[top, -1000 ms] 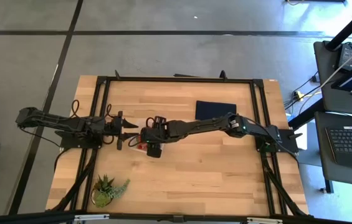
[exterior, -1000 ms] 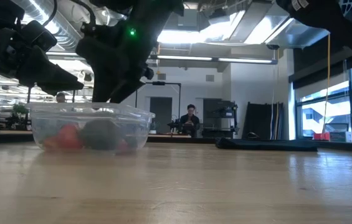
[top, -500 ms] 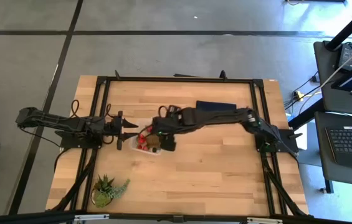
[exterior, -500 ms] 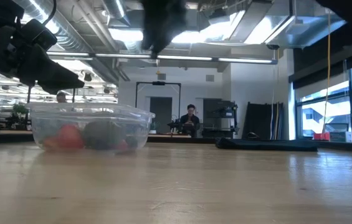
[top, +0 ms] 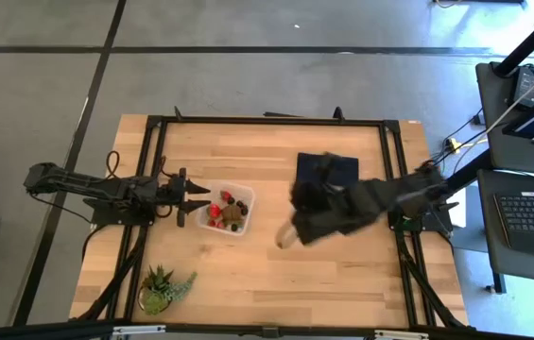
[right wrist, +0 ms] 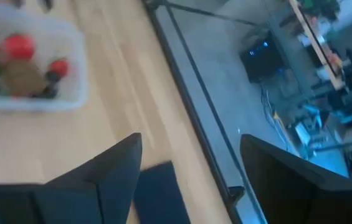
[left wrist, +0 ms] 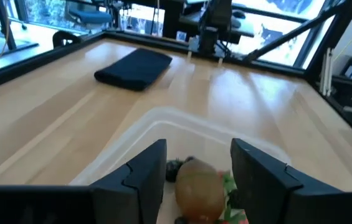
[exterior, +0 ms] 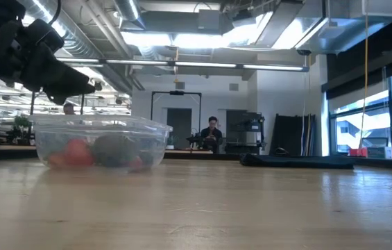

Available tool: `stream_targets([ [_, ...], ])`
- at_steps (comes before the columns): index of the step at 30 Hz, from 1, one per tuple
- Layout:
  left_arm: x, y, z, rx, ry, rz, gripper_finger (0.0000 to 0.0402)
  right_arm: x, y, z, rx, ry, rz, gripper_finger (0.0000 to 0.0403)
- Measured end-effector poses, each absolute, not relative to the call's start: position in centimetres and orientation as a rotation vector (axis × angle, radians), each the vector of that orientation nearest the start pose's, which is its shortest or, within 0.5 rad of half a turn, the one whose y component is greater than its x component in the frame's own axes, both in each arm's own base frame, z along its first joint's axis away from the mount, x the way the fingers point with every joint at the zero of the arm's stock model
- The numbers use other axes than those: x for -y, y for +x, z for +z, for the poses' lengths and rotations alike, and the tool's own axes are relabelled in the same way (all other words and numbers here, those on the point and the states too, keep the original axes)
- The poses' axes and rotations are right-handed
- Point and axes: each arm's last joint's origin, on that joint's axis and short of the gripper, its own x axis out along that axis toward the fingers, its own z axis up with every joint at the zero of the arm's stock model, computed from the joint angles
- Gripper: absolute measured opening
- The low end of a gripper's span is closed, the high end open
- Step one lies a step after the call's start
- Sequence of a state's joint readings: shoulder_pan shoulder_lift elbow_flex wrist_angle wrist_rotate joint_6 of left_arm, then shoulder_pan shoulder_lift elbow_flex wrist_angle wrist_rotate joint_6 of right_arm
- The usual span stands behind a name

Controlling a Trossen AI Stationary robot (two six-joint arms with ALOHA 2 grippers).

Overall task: Pick and placing Produce into tupperware
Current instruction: Return to home position

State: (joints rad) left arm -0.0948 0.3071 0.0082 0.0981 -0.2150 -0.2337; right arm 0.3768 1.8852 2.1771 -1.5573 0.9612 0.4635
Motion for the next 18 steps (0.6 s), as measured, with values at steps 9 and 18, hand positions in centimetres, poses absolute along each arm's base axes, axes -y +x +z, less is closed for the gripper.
stream_targets([
  [9, 0.5, 11.5, 15.4, -0.138, -0.209, 0.137, 0.0161, -10.3, 27.6, 34.9, -0.72, -0.37, -0.617, 0.0273],
  [18, 0.5, 11.5, 15.4, -0.138, -0.208, 0.137, 0.0169, -5.3, 24.2, 26.3, -0.538, -0.311, -0.387, 0.0273],
])
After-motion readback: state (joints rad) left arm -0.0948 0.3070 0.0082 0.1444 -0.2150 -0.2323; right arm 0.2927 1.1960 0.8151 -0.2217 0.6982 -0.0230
